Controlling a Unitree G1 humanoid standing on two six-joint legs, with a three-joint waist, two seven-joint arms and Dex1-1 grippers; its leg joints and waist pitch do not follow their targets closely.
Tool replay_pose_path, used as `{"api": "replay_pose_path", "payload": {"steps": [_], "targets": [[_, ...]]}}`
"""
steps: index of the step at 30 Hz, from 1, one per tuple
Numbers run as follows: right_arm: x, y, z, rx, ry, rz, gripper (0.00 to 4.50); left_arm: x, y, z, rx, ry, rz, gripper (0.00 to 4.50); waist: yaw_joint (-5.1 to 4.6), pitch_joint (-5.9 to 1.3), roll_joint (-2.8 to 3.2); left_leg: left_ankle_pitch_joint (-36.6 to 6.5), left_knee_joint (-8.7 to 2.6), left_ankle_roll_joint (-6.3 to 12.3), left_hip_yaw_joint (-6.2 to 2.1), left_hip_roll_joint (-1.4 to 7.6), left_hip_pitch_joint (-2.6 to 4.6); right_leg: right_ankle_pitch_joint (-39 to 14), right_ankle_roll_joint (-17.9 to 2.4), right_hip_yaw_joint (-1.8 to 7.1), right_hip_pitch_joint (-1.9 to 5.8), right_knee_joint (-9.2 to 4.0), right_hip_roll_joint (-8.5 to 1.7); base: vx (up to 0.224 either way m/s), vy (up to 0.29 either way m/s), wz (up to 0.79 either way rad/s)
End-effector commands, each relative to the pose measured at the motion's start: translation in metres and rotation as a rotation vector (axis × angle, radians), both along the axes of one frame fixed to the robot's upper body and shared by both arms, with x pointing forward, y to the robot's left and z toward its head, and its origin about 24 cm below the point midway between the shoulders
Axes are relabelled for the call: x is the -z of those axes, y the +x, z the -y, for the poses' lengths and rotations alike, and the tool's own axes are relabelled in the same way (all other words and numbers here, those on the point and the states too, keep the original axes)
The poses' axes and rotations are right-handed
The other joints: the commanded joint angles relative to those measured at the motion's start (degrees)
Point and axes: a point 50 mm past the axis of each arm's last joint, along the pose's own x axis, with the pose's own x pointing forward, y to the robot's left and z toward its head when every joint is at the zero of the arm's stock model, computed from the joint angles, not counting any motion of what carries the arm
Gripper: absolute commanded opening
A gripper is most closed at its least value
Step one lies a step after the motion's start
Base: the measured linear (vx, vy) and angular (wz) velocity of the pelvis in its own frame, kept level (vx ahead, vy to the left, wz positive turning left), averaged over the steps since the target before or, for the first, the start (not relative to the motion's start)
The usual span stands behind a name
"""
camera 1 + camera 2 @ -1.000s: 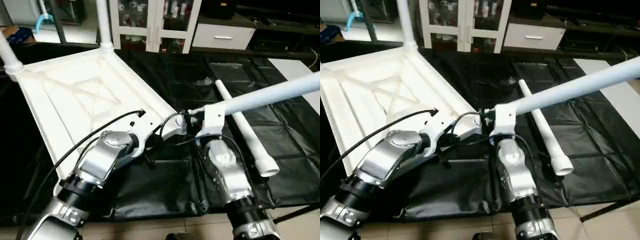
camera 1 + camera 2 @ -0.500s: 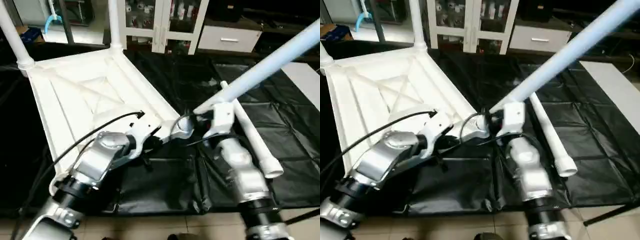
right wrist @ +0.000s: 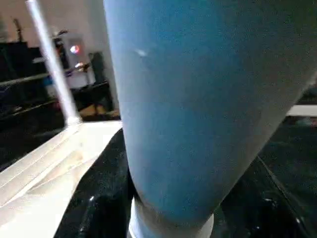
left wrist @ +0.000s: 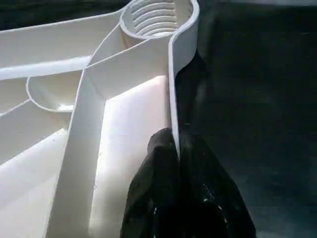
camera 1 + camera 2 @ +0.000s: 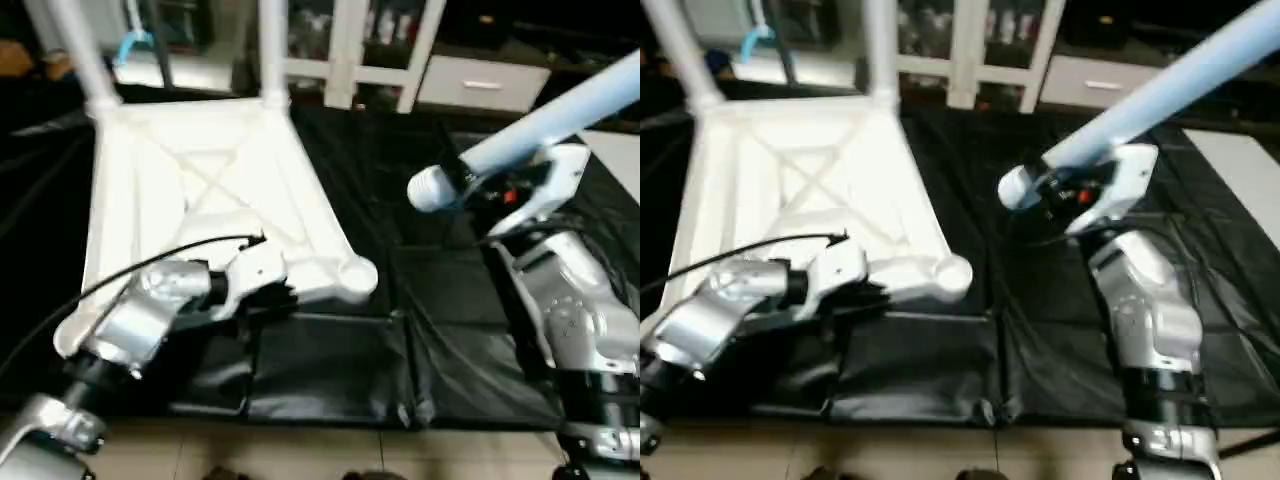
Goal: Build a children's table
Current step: Pick table leg
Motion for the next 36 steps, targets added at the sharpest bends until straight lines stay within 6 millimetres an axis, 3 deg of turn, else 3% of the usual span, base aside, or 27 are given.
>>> {"api": "replay_pose_path", "payload": {"steps": [1, 3, 5, 8, 14, 16, 17, 18, 19, 20, 21, 22, 24, 25, 26, 28, 31, 36], "targets": [[-0.004, -0.003, 0.005, -0.010, -0.040, 0.008, 1.86, -0.019, 0.000, 0.009, 0.084, -0.103, 0.066, 0.00, -0.05, -4.73, 1.26, -9.18, -4.06, -0.58, -0.59, 2.11, 2.19, -4.59, -13.93, 1.94, 2.40, -2.49, -2.39, 0.000, 0.000, 0.00], [-0.004, -0.004, 0.005, -0.017, -0.056, -0.006, 1.86, -0.025, 0.001, 0.007, 0.098, -0.135, 0.038, 0.00, 0.37, -4.76, 1.14, -8.71, -3.97, -0.54, -0.41, 2.01, 2.29, -4.15, -13.91, 2.01, 2.36, -2.41, -2.44, 0.000, 0.000, 0.00], [0.000, -0.003, 0.006, -0.009, -0.095, -0.034, 1.86, -0.029, 0.001, 0.004, 0.105, -0.152, 0.019, 0.44, 0.67, -4.72, 0.97, -8.27, -3.93, -0.55, -0.39, 1.89, 2.10, -4.84, -13.62, 2.07, 2.46, -2.30, -2.52, 0.000, 0.000, 0.00], [0.005, -0.004, 0.007, -0.011, -0.149, -0.081, 1.86, -0.039, 0.002, 0.000, 0.130, -0.191, -0.002, 0.64, 0.85, -4.45, 0.79, -10.15, -4.00, -1.35, -0.36, 1.84, 2.01, -7.99, -13.66, 2.05, 2.32, -2.57, -2.56, 0.000, 0.000, 0.00], [0.006, -0.006, 0.005, -0.030, -0.273, -0.124, 1.86, -0.088, 0.027, -0.003, -0.033, -0.415, 0.107, 1.10, 0.47, -4.29, 0.51, -13.56, -3.89, -2.69, -0.60, 1.78, 1.88, -15.17, -11.43, 2.03, 2.24, -3.24, -2.63, 0.000, 0.000, 0.00], [0.008, -0.007, 0.002, -0.058, -0.382, -0.127, 1.86, -0.098, 0.035, 0.003, -0.111, -0.483, 0.138, 1.33, 0.59, -4.27, 0.56, -13.26, -3.78, -2.76, -0.69, 1.78, 1.84, -15.45, -10.93, 1.98, 2.29, -3.33, -2.61, 0.000, 0.000, 0.00], [0.013, -0.012, -0.006, -0.142, -0.553, -0.135, 1.86, -0.114, 0.047, 0.023, -0.268, -0.687, 0.101, 1.33, 0.44, -4.32, 0.56, -12.91, -3.66, -3.34, -0.67, 1.96, 1.67, -14.19, -11.47, 1.99, 2.66, -2.89, -2.60, 0.000, 0.000, 0.00], [0.013, -0.012, -0.006, -0.142, -0.553, -0.135, 1.86, -0.114, 0.047, 0.023, -0.268, -0.687, 0.101, 1.40, 0.87, -4.32, 0.71, -13.00, -3.44, -3.40, -0.70, 2.02, 1.97, -13.49, -11.91, 1.92, 2.56, -2.98, -2.57, 0.000, 0.000, 0.00], [0.013, -0.013, -0.009, -0.163, -0.598, -0.135, 1.86, -0.120, 0.050, 0.030, -0.316, -0.767, 0.079, 1.40, 1.02, -4.22, 0.51, -13.57, -3.31, -2.05, -0.53, 1.83, 2.12, -14.27, -12.19, 2.06, 2.14, -3.57, -2.81, 0.000, 0.000, 0.00], [0.014, -0.014, -0.012, -0.197, -0.643, -0.139, 1.86, -0.126, 0.047, 0.041, -0.304, -0.851, 0.035, 1.49, 0.86, -4.33, 0.16, -12.61, -3.45, -1.71, -0.84, 1.80, 1.20, -14.59, -11.76, 1.89, 2.89, -3.36, -2.77, 0.000, 0.000, 0.00], [0.014, -0.014, -0.012, -0.197, -0.643, -0.139, 1.86, -0.126, 0.047, 0.041, -0.304, -0.851, 0.035, 1.49, 0.93, -4.44, 0.18, -12.45, -3.35, -1.62, -0.82, 1.88, 1.36, -14.38, -11.59, 1.88, 2.82, -3.22, -2.78, 0.000, 0.000, 0.00], [0.015, -0.016, -0.018, -0.238, -0.709, -0.147, 1.85, -0.136, 0.037, 0.063, -0.217, -0.967, -0.030, 1.75, 0.91, -4.50, 0.22, -11.45, -3.36, -1.29, -0.93, 1.92, 1.20, -13.19, -11.95, 1.85, 3.00, -3.02, -2.77, 0.000, 0.000, 0.00], [0.016, -0.017, -0.024, -0.285, -0.742, -0.185, 1.85, -0.141, 0.026, 0.080, -0.140, -1.026, -0.077, 1.88, 0.95, -4.68, -0.05, -9.71, -3.19, -0.31, -0.78, 1.98, 1.32, -9.74, -13.12, 1.89, 2.92, -2.86, -2.53, 0.000, 0.000, 0.00], [0.016, -0.017, -0.027, -0.302, -0.762, -0.202, 1.85, -0.142, 0.022, 0.085, -0.112, -1.038, -0.101, 1.88, 0.97, -4.71, -0.13, -8.76, -3.13, 0.51, -0.82, 1.90, 1.00, -8.55, -13.59, 1.81, 3.11, -2.80, -2.49, 0.000, 0.000, 0.00], [0.016, -0.017, -0.027, -0.302, -0.762, -0.202, 1.85, -0.142, 0.022, 0.085, -0.112, -1.038, -0.101, 2.17, 0.93, -4.69, -0.17, -8.61, -3.10, 0.72, -0.82, 1.91, 0.96, -8.38, -13.59, 1.81, 3.14, -2.75, -2.49, 0.000, 0.000, 0.00], [0.017, -0.018, -0.029, -0.321, -0.829, -0.209, 1.85, -0.142, 0.018, 0.090, -0.084, -1.045, -0.126, 2.25, 0.84, -4.54, -0.23, -9.37, -3.01, 1.24, -0.75, 1.77, 1.01, -10.73, -12.21, 1.87, 3.13, -3.15, -2.42, 0.000, 0.000, 0.00], [0.021, -0.021, -0.030, -0.342, -0.905, -0.232, 1.85, -0.147, 0.015, 0.091, -0.104, -1.061, -0.138, 2.34, 0.81, -4.29, 0.01, -11.05, -3.09, 0.14, -0.78, 1.90, 1.30, -14.90, -10.83, 1.86, 2.84, -3.71, -2.40, 0.000, 0.000, 0.00], [0.024, -0.021, -0.033, -0.356, -0.904, -0.264, 1.85, -0.151, 0.009, 0.090, -0.094, -1.096, -0.195, 2.82, 0.80, -4.38, -0.03, -11.92, -3.13, -0.54, -0.93, 1.87, 1.33, -15.44, -10.18, 1.78, 2.69, -3.66, -2.27, 0.000, 0.000, 0.00]]}}
